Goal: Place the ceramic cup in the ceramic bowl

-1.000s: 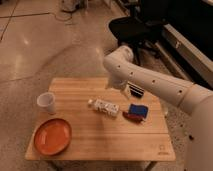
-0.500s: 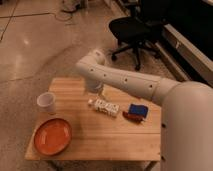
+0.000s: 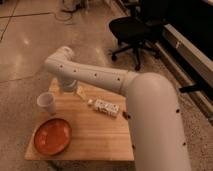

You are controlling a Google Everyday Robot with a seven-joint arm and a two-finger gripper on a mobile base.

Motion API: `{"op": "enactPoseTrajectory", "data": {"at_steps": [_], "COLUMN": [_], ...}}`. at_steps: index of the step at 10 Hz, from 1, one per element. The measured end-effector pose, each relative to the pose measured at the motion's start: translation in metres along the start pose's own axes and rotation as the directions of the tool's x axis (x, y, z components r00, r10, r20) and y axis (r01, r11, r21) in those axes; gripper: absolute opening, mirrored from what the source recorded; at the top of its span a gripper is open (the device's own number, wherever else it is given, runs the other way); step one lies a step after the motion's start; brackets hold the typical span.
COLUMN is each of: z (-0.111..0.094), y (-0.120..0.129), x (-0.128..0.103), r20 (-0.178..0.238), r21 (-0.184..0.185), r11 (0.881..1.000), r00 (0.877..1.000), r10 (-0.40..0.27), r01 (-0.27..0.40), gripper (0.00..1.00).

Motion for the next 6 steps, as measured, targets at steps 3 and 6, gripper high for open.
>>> {"op": "enactPoseTrajectory", "data": {"at_steps": [3, 6], "z": [0.004, 0.011], "y": [-0.03, -0.051], "x": [-0.012, -0.023], "r20": [0.01, 0.024], "r21": [0.001, 0.005], "r11": [1.0, 0.999], "r00": [0.999, 0.998], "r10": [-0.03, -0.053], "r01": [0.03, 0.053], "gripper": [0.8, 0.8]}}
